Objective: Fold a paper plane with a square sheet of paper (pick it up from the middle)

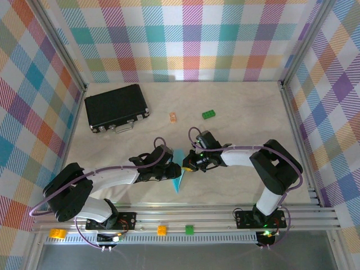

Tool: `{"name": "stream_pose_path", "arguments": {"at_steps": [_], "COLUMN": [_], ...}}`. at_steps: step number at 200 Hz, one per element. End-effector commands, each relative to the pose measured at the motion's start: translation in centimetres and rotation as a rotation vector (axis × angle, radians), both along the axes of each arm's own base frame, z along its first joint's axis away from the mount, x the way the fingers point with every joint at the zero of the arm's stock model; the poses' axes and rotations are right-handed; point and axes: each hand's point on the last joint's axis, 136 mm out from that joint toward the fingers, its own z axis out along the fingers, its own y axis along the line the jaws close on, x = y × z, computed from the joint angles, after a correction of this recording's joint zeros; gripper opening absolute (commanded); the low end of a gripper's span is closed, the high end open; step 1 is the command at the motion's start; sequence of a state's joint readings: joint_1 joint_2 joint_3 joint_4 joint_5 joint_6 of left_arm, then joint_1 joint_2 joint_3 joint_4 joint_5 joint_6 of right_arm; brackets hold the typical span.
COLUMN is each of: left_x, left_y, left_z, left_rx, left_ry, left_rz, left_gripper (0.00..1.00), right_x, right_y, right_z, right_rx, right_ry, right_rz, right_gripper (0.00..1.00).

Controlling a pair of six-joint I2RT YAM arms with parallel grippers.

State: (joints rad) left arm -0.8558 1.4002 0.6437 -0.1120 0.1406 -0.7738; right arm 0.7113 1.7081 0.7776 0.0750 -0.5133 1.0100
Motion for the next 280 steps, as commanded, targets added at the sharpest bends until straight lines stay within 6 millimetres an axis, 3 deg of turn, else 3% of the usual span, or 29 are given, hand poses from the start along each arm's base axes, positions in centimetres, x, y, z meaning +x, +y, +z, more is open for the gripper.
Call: {"name": "stream_pose_path", "arguments": {"at_steps": [1,140,160,179,198,229,280], "left_x": [-0.2,-0.1,-0.1,0.0,0.3,0.8,2.3], "left_y": [-0.6,-0.5,-0.3,-0.3,-0.1,0.9,1.0], "left_z": [-0.3,-2.1,-2.0,-1.8,-1.6,-1.6,-1.9], "left_rx": [-0.004,0.07,0.09,0.105,0.143,0.257,0.385], "left_ry": [0.007,0.033,0.029,0.028,0.026,0.031,0.044], "left_rz": [-0.01,-0.015,-0.023,-0.034,-0.042,-0.046,-0.056], "left_gripper": [0.32,0.16,0.14,0.1,0.08,0.08,0.08], "right_x": [-0.5,-0.6,-0.5,-0.3,0.0,0.5,0.5], "right_y": [-0.1,-0.1,0.0,-0.3,-1.6,-5.4,-10.5], "right_z": [-0.6,-0.4,0.1,0.8,1.3,2.0,2.6], "right_rx": [-0.004,0.005,0.011,-0.003,-0.061,-0.169,-0.189], "right_ry": [0.016,0.01,-0.001,-0.027,-0.065,-0.111,-0.122], "right_rz": [0.005,0.01,0.014,0.018,0.01,-0.05,-0.179], "right_gripper": [0.04,0.06,0.11,0.23,0.26,0.32,0.35]}}
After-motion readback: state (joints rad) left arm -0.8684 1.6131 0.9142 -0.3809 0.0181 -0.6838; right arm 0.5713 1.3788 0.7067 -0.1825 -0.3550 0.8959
